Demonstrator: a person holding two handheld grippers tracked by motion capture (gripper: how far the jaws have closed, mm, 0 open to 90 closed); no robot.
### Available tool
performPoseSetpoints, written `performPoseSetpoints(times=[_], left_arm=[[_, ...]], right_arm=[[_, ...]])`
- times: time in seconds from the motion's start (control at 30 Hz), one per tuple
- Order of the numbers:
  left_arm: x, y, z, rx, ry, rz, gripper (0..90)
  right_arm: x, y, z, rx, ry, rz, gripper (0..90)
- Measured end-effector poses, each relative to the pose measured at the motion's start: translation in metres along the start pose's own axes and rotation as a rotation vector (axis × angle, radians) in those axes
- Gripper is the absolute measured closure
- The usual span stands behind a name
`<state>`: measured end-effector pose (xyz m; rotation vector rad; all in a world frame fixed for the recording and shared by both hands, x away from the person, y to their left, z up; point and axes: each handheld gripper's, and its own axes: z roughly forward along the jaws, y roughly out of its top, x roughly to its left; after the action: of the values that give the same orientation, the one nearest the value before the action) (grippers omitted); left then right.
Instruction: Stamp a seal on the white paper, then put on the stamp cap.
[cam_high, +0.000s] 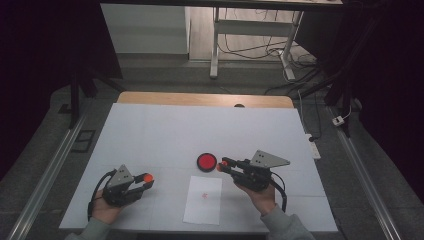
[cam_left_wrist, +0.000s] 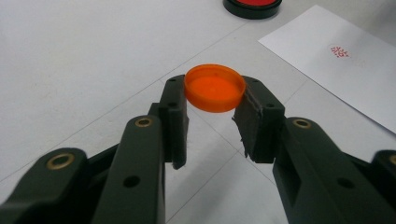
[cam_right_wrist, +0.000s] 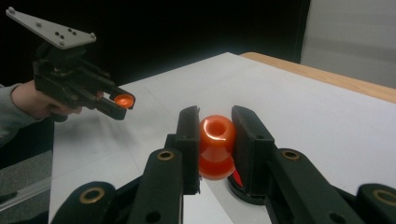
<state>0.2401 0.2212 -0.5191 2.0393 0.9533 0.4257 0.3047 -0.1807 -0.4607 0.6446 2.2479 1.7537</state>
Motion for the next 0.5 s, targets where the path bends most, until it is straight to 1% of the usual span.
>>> performPoseSetpoints(times=[0.17, 0.5], left_arm=[[0.0000, 0.0000, -0.0001, -0.001, 0.003, -0.002, 64.1], [-0.0022, 0.0011, 0.0000, -0.002, 0.005, 0.008, 64.1]], right_arm=[[0.0001, 0.0019, -0.0008, -0.006, 0.002, -0.006, 72.4], [0.0019, 0.0038, -0.0021, -0.006, 0.006, -0.011, 72.4]])
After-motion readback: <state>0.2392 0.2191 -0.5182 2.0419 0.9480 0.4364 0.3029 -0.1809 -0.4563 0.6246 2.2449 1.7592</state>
